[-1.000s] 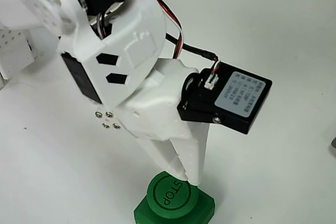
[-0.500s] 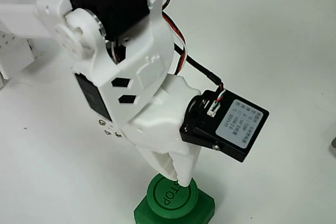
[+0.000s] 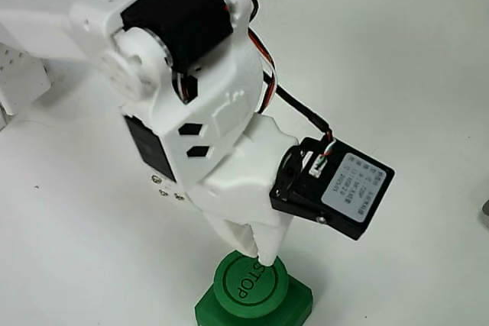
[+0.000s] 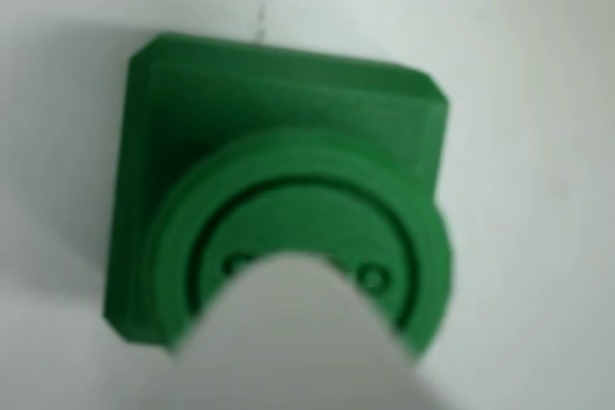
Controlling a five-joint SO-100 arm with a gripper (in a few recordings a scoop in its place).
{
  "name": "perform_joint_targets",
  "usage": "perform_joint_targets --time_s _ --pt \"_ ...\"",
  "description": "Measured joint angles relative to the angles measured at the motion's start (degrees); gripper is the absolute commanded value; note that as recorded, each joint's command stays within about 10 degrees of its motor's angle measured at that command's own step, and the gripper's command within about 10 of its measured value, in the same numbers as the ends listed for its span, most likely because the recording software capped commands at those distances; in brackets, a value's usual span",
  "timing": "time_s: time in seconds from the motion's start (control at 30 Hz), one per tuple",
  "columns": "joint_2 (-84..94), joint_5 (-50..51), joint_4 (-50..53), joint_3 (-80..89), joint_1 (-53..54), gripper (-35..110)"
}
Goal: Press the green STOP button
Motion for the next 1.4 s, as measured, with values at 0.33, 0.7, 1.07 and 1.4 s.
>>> perform_joint_targets --time_s 0.33,0.7,1.07,1.4 --pt "-0.1 0.0 0.0 1.2 0.0 0" --pt "-2.3 0.0 0.0 2.0 0.0 0" --pt "-4.7 0.0 0.0 2.0 0.0 0" --pt "-6.9 0.0 -0.1 2.0 -0.1 0"
